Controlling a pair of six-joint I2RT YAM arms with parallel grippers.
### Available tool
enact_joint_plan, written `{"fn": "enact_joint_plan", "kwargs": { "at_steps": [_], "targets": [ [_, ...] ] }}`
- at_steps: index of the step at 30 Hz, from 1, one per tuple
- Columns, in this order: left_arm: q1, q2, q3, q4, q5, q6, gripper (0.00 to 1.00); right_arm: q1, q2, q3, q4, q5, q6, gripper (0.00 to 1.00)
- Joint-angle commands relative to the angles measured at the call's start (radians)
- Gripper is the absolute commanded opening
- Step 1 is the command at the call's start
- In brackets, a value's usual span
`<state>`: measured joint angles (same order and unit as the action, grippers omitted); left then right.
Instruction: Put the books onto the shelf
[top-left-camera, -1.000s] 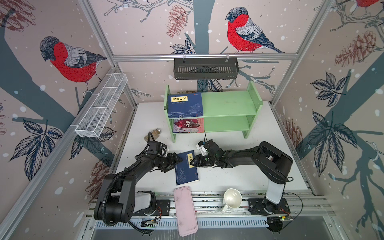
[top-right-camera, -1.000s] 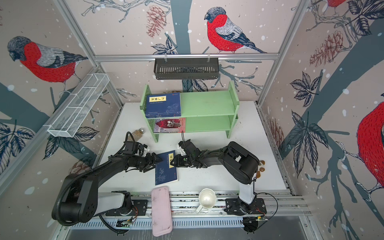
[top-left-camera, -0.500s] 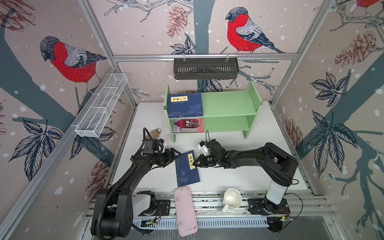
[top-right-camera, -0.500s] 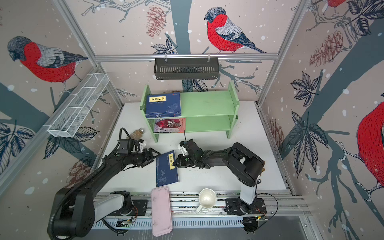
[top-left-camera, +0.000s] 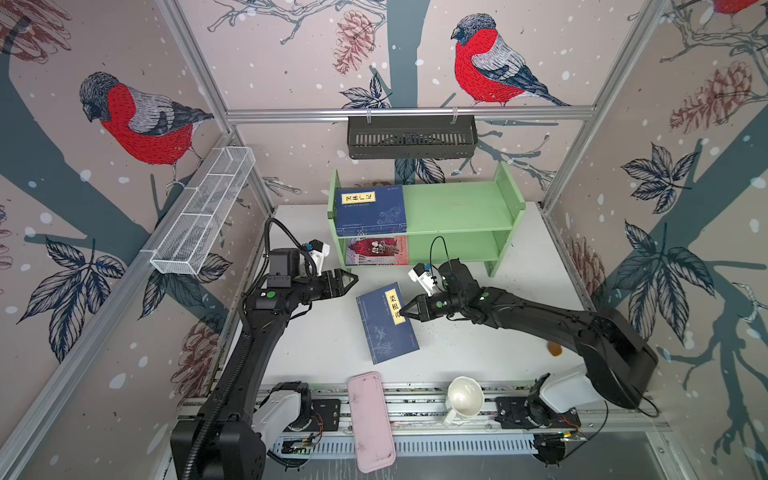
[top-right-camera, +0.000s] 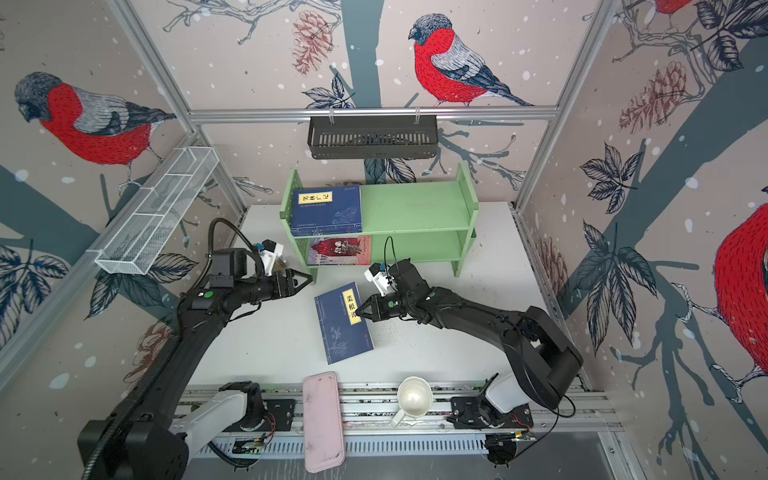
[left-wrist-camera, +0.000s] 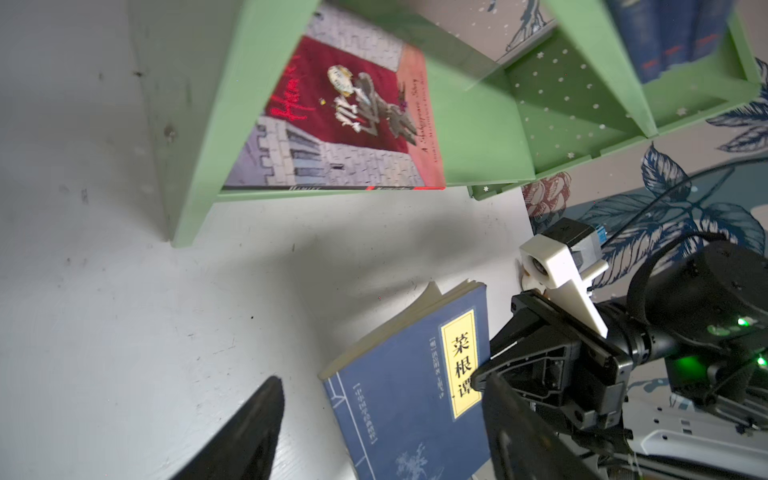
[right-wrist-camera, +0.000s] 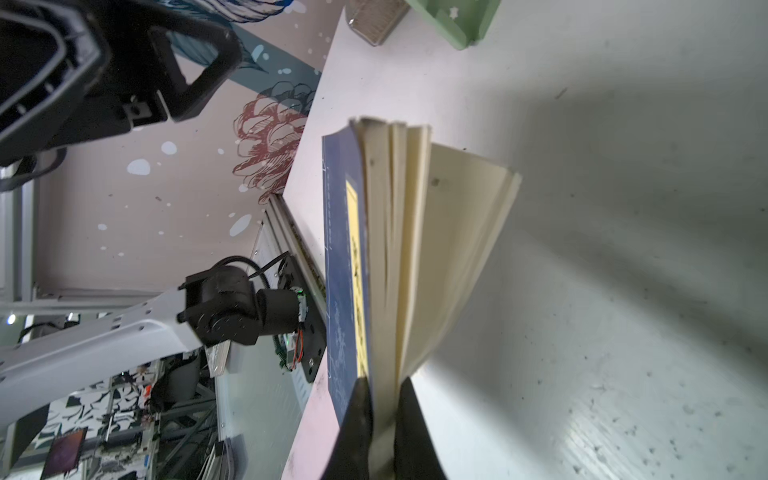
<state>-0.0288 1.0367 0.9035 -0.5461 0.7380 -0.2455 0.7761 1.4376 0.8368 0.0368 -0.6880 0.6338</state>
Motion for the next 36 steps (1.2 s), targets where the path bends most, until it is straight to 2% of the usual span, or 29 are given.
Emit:
{"fn": "enact_joint_plan", "kwargs": {
  "at_steps": [1, 6, 11, 16, 20, 22, 25, 27, 31, 34, 36],
  "targets": [
    [0.001, -0.001, 0.068, -0.129, 0.099, 0.161, 0.76, -0.012, -0.082, 0.029, -0.127, -0.080, -0.115, 0.00],
    [0.002, -0.015, 0.157, -0.224, 0.198, 0.261, 0.76, -0.030, -0.193, 0.110, -0.258, -0.106, -0.195, 0.00],
    [0.001, -0.012, 0.236, -0.308, 0.218, 0.336, 0.76, -0.066, -0.252, 0.182, -0.287, -0.106, -0.215, 0.00],
    [-0.016, -0.014, 0.220, -0.322, 0.368, 0.357, 0.77, -0.097, -0.223, 0.275, -0.322, -0.127, -0.246, 0.00],
    [-0.042, -0.023, 0.209, -0.284, 0.493, 0.319, 0.79, -0.099, -0.156, 0.355, -0.351, -0.139, -0.273, 0.00],
    [-0.067, -0.035, 0.201, -0.237, 0.491, 0.285, 0.80, -0.097, -0.133, 0.385, -0.348, -0.159, -0.277, 0.00],
    [-0.108, -0.058, 0.179, -0.154, 0.376, 0.239, 0.81, -0.095, -0.112, 0.424, -0.337, -0.178, -0.279, 0.00],
    [-0.115, -0.058, 0.169, -0.125, 0.360, 0.229, 0.81, -0.093, -0.093, 0.456, -0.342, -0.198, -0.283, 0.00],
    [-0.117, -0.051, 0.163, -0.051, 0.349, 0.174, 0.73, -0.088, -0.063, 0.512, -0.358, -0.231, -0.296, 0.00],
    [-0.118, -0.051, 0.153, 0.044, 0.381, 0.092, 0.66, -0.079, -0.035, 0.558, -0.389, -0.243, -0.312, 0.00],
    [-0.119, -0.056, 0.139, 0.152, 0.414, -0.003, 0.51, -0.072, -0.013, 0.591, -0.406, -0.243, -0.320, 0.00]
  ]
}}
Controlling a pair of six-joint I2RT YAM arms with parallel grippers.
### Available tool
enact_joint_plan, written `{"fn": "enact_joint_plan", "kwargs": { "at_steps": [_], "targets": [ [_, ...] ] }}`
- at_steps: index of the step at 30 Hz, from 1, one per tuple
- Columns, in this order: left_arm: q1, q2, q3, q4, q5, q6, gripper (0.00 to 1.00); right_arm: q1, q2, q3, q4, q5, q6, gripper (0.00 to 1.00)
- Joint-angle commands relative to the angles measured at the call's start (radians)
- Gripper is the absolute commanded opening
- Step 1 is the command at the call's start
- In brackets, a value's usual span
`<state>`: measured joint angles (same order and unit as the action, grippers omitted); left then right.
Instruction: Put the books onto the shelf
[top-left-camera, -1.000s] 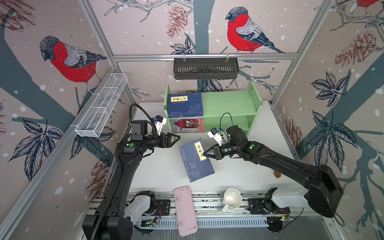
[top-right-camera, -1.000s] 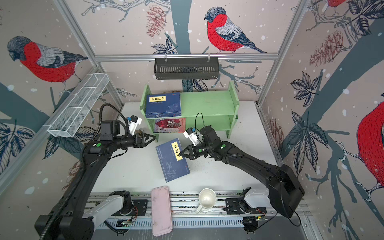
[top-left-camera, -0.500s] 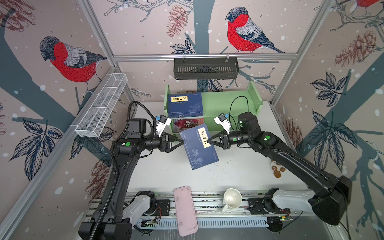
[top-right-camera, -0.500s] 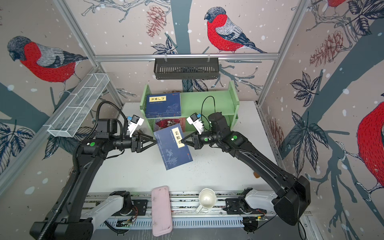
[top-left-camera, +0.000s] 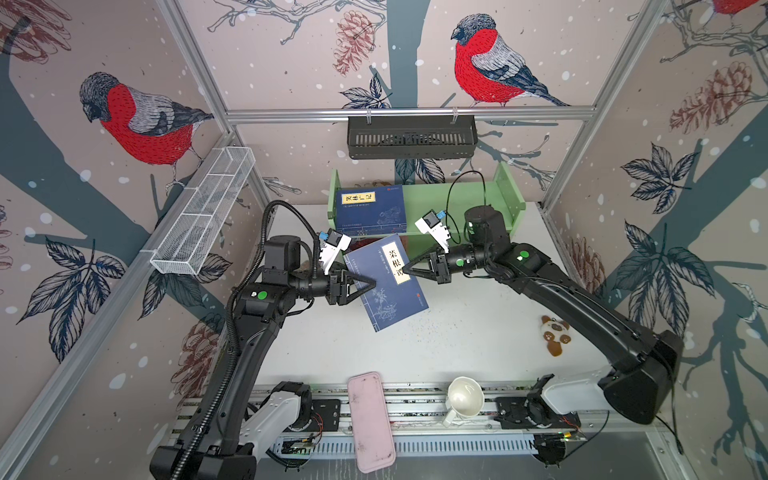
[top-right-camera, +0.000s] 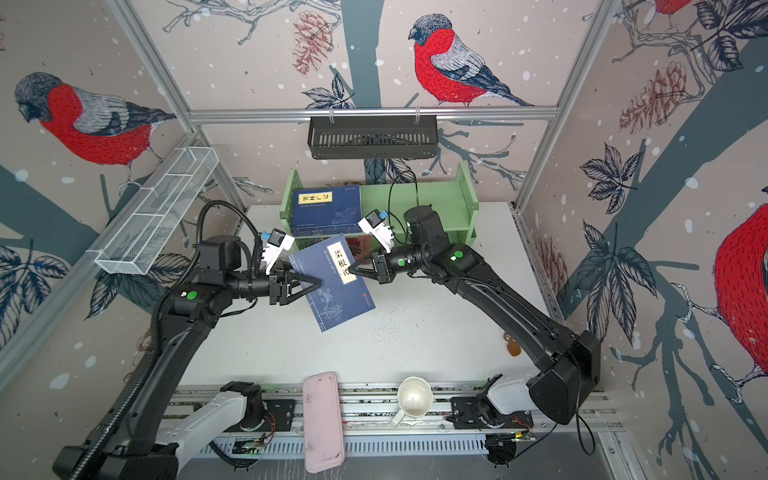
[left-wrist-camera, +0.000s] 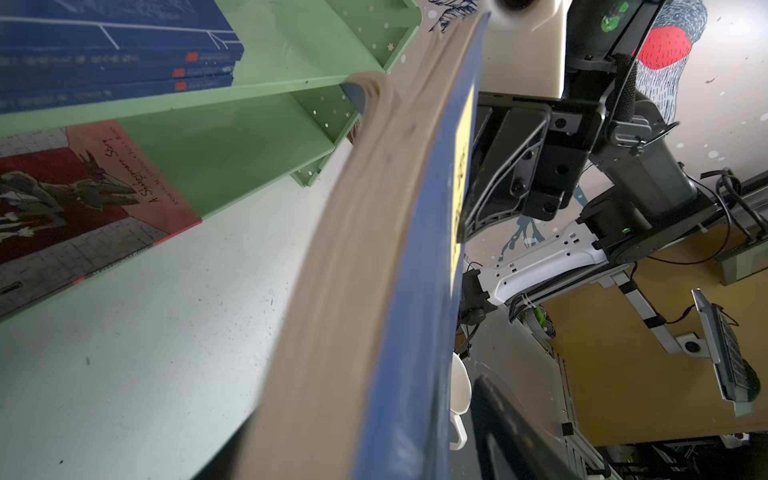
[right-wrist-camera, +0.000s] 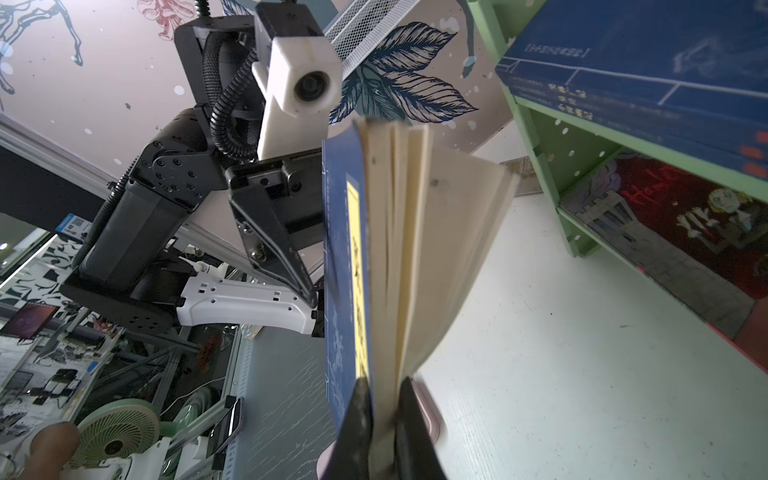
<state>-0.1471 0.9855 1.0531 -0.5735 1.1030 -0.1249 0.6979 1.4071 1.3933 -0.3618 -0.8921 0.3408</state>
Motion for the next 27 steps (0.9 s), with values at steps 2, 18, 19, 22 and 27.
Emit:
{"fn": "enact_joint_plan", "kwargs": {
  "at_steps": [2, 18, 19, 22, 27],
  "targets": [
    [-0.002, -0.005, -0.024, 0.291, 0.082, -0.214, 0.32, 0.012, 0.036, 0.058, -0.005, -0.042, -0.029, 0.00],
    [0.025, 0.096, 0.146, 0.867, -0.133, -0.724, 0.00, -0.199, -0.189, -0.140, 0.491, 0.270, 0.377, 0.63],
    [0.032, 0.104, 0.156, 0.877, -0.170, -0.756, 0.00, -0.197, -0.207, -0.166, 0.527, 0.280, 0.409, 0.68],
    [0.054, 0.124, 0.145, 0.977, -0.255, -0.908, 0.00, -0.155, -0.220, -0.234, 0.659, 0.276, 0.495, 0.70],
    [0.058, 0.145, 0.071, 1.208, -0.309, -1.147, 0.00, -0.018, -0.160, -0.260, 0.781, 0.402, 0.535, 0.70]
  ]
}}
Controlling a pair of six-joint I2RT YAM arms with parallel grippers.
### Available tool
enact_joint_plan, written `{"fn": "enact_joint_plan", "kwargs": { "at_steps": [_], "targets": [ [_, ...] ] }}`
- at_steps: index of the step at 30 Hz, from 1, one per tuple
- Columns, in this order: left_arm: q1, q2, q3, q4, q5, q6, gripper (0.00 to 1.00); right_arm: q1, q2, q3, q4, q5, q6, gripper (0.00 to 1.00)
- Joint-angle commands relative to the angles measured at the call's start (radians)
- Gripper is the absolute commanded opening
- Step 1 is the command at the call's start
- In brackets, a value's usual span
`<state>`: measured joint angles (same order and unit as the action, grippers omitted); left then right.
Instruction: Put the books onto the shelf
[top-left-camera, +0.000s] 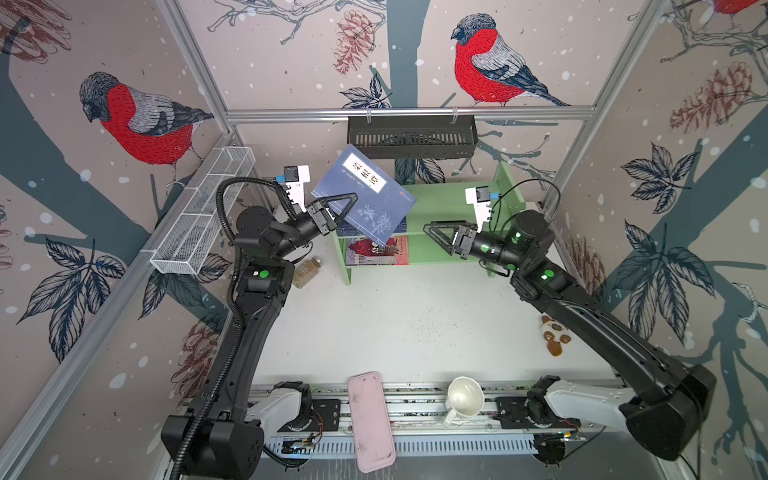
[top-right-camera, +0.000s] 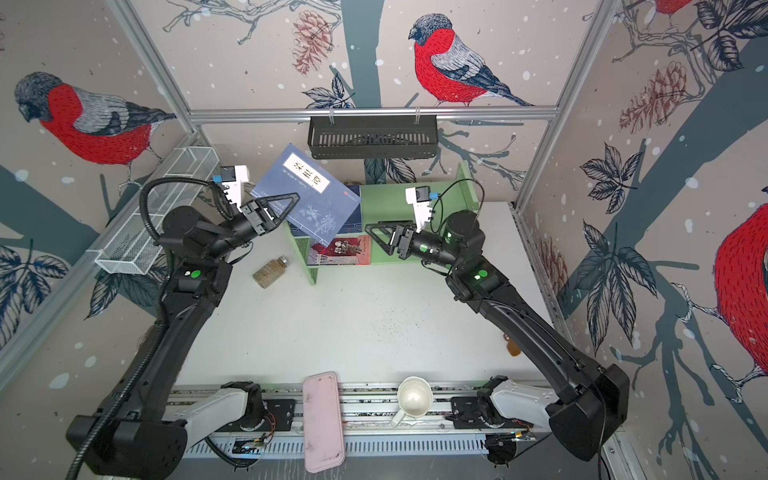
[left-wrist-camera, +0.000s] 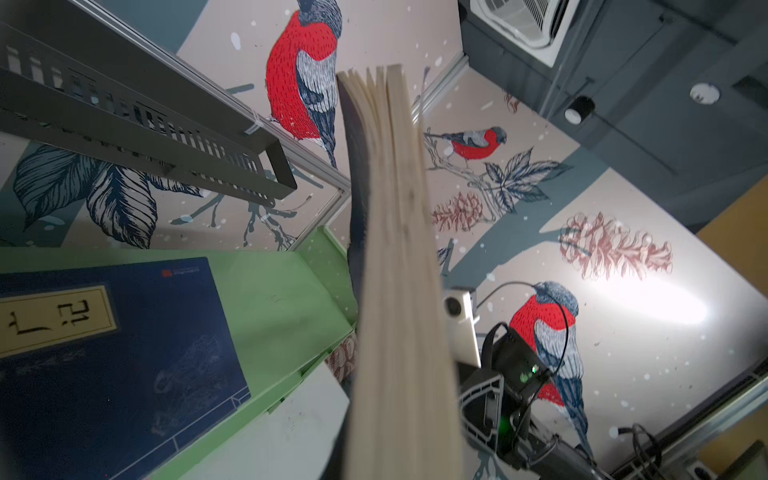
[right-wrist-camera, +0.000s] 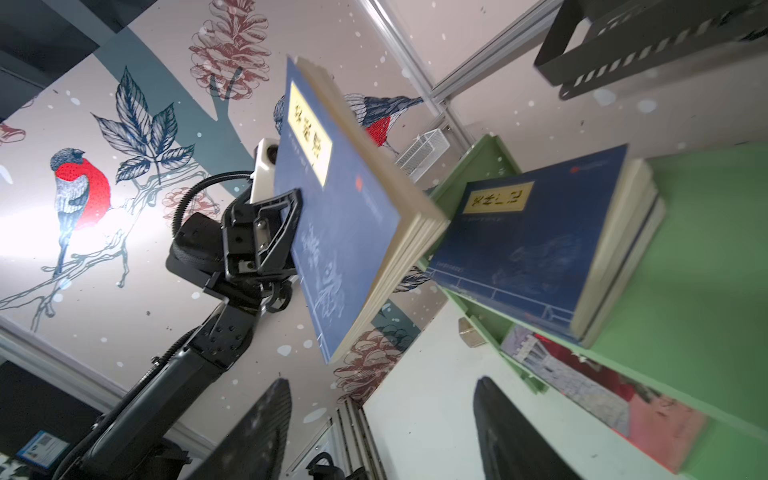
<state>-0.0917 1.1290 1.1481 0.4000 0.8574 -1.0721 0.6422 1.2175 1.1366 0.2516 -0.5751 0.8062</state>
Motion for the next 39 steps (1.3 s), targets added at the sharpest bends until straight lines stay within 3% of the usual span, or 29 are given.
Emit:
{"fn": "enact_joint_plan", "kwargs": {
  "at_steps": [1, 6, 13, 16, 20, 22, 24, 26, 29, 34, 39],
  "targets": [
    [0.003, 0.003, -0.035, 0.264, -0.067, -0.221, 0.00, 0.053, 0.058, 0.001, 0.190, 0.096, 0.080, 0.70],
    [-0.015, -0.007, -0.082, 0.357, -0.058, -0.267, 0.00, 0.106, 0.171, 0.037, 0.306, 0.125, 0.112, 0.70],
    [-0.036, -0.015, -0.099, 0.279, -0.070, -0.194, 0.00, 0.137, 0.282, 0.091, 0.456, 0.096, 0.159, 0.66],
    [-0.038, -0.015, -0.110, 0.280, -0.068, -0.197, 0.00, 0.136, 0.302, 0.106, 0.457, 0.092, 0.161, 0.48],
    [-0.040, -0.021, -0.115, 0.269, -0.055, -0.186, 0.00, 0.104, 0.306, 0.118, 0.432, 0.061, 0.159, 0.03],
    [-0.039, -0.025, -0.110, 0.247, -0.043, -0.164, 0.00, 0.081, 0.299, 0.119, 0.413, 0.038, 0.154, 0.01],
    [-0.039, -0.027, -0.103, 0.222, -0.023, -0.133, 0.15, 0.050, 0.294, 0.137, 0.367, -0.005, 0.136, 0.01],
    [-0.034, -0.026, -0.080, 0.170, 0.007, -0.082, 0.39, 0.020, 0.288, 0.171, 0.296, -0.061, 0.111, 0.01],
    [-0.006, -0.029, -0.065, 0.112, 0.042, -0.039, 0.60, -0.027, 0.290, 0.225, 0.200, -0.173, 0.078, 0.00],
    [0.020, -0.011, -0.080, 0.124, 0.099, -0.070, 0.73, -0.086, 0.311, 0.317, 0.053, -0.367, 0.043, 0.00],
    [0.024, -0.006, -0.070, 0.089, 0.136, -0.041, 0.73, -0.101, 0.321, 0.370, -0.060, -0.469, -0.021, 0.01]
  ]
}}
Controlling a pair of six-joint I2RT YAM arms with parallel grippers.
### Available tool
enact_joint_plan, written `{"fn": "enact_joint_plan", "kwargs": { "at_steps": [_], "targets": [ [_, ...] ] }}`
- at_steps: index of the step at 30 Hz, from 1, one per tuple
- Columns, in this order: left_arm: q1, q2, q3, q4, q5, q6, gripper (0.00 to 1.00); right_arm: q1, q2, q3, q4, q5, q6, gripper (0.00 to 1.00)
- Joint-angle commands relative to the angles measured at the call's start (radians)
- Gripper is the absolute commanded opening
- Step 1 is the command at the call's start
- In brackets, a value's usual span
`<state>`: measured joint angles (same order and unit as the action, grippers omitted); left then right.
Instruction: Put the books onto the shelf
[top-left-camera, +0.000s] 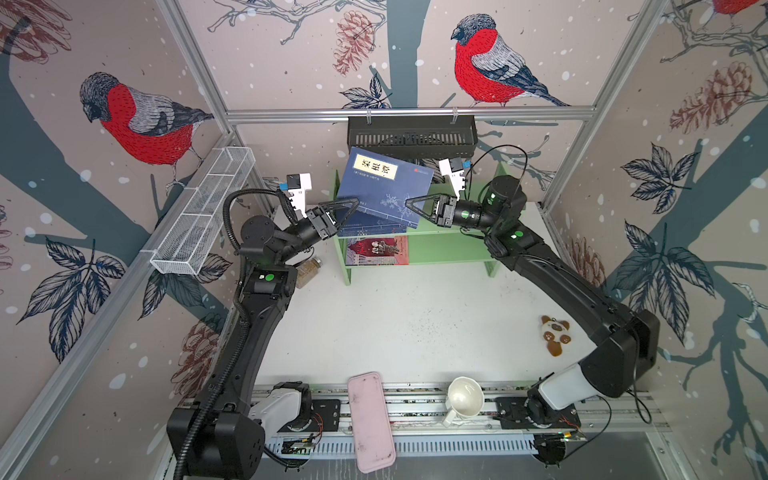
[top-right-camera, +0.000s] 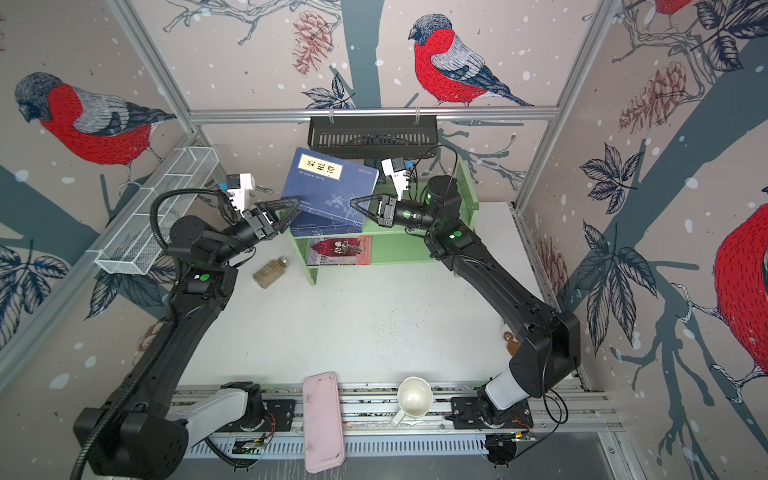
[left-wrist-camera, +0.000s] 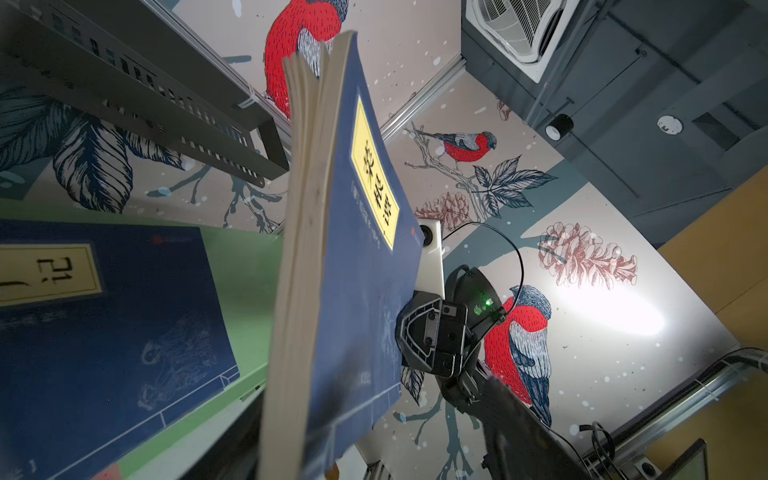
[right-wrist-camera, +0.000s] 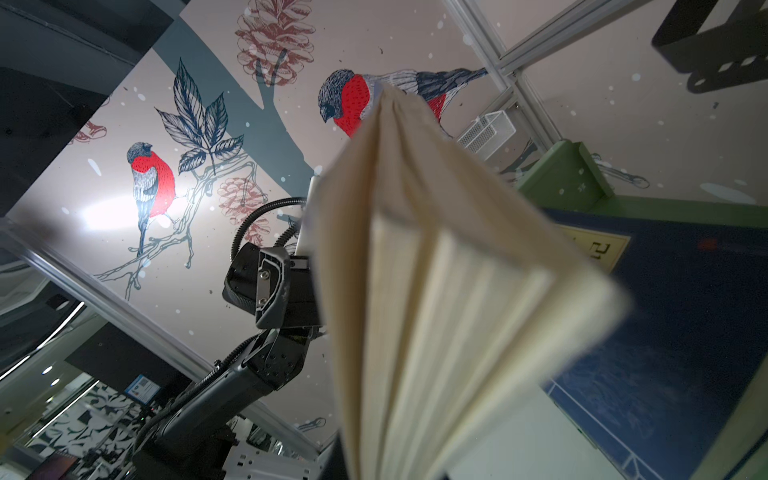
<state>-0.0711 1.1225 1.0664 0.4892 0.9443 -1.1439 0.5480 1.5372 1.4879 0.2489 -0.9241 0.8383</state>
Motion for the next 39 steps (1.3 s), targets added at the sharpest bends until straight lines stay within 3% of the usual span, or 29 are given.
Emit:
{"fn": "enact_joint_plan", "kwargs": {
  "at_steps": [1, 3, 4, 7, 9, 11, 14, 17, 19, 21, 25, 26, 27, 29, 32, 36, 39],
  "targets": [
    [0.005, 0.003, 0.017, -0.022, 0.055, 0.042, 0.72, -0.008, 0.003, 0.017, -0.056, -0.137, -0.051, 0.01],
    [0.005, 0.006, 0.015, -0.029, 0.073, 0.046, 0.66, -0.010, 0.012, 0.018, -0.056, -0.169, -0.050, 0.01],
    [0.005, 0.007, 0.013, -0.030, 0.078, 0.039, 0.58, -0.011, 0.019, 0.022, -0.066, -0.177, -0.052, 0.01],
    [0.005, 0.011, 0.001, 0.002, 0.094, 0.003, 0.19, -0.011, 0.041, 0.037, -0.088, -0.191, -0.063, 0.05],
    [0.005, 0.014, -0.003, 0.020, 0.096, -0.017, 0.00, -0.011, 0.055, 0.048, -0.087, -0.189, -0.057, 0.08],
    [0.007, 0.020, 0.002, 0.027, 0.091, -0.030, 0.00, -0.013, 0.062, 0.052, -0.073, -0.169, -0.037, 0.35],
    [0.024, 0.036, 0.025, 0.002, 0.068, -0.047, 0.00, -0.018, 0.043, 0.027, -0.067, -0.092, -0.026, 0.38],
    [0.036, 0.062, 0.032, 0.019, 0.063, -0.089, 0.00, -0.019, 0.028, -0.029, 0.021, -0.069, 0.035, 0.32],
    [0.036, 0.079, 0.031, 0.030, 0.073, -0.104, 0.00, -0.019, 0.030, -0.046, 0.073, -0.069, 0.072, 0.13],
    [0.042, 0.081, 0.020, 0.031, 0.067, -0.106, 0.00, -0.022, 0.038, -0.036, 0.059, -0.057, 0.075, 0.02],
    [0.051, 0.070, 0.005, 0.036, 0.069, -0.076, 0.00, -0.041, 0.058, 0.006, 0.019, -0.058, 0.056, 0.01],
    [0.053, 0.067, 0.012, 0.015, 0.069, -0.055, 0.23, -0.045, 0.069, 0.025, 0.001, -0.066, 0.050, 0.00],
    [0.057, 0.065, 0.024, -0.027, 0.067, -0.024, 0.51, -0.049, 0.078, 0.045, -0.023, -0.074, 0.037, 0.00],
    [0.072, 0.059, 0.066, -0.139, 0.055, 0.094, 0.80, -0.054, 0.106, 0.107, -0.121, -0.092, -0.026, 0.00],
    [0.097, 0.048, 0.179, -0.417, 0.003, 0.322, 0.94, -0.065, 0.140, 0.184, -0.269, -0.105, -0.122, 0.00],
    [0.116, 0.036, 0.334, -0.646, -0.083, 0.552, 0.95, -0.071, 0.192, 0.236, -0.366, -0.140, -0.174, 0.00],
    [0.116, 0.045, 0.424, -0.705, -0.111, 0.639, 0.95, -0.071, 0.235, 0.289, -0.442, -0.148, -0.212, 0.00]
  ]
}}
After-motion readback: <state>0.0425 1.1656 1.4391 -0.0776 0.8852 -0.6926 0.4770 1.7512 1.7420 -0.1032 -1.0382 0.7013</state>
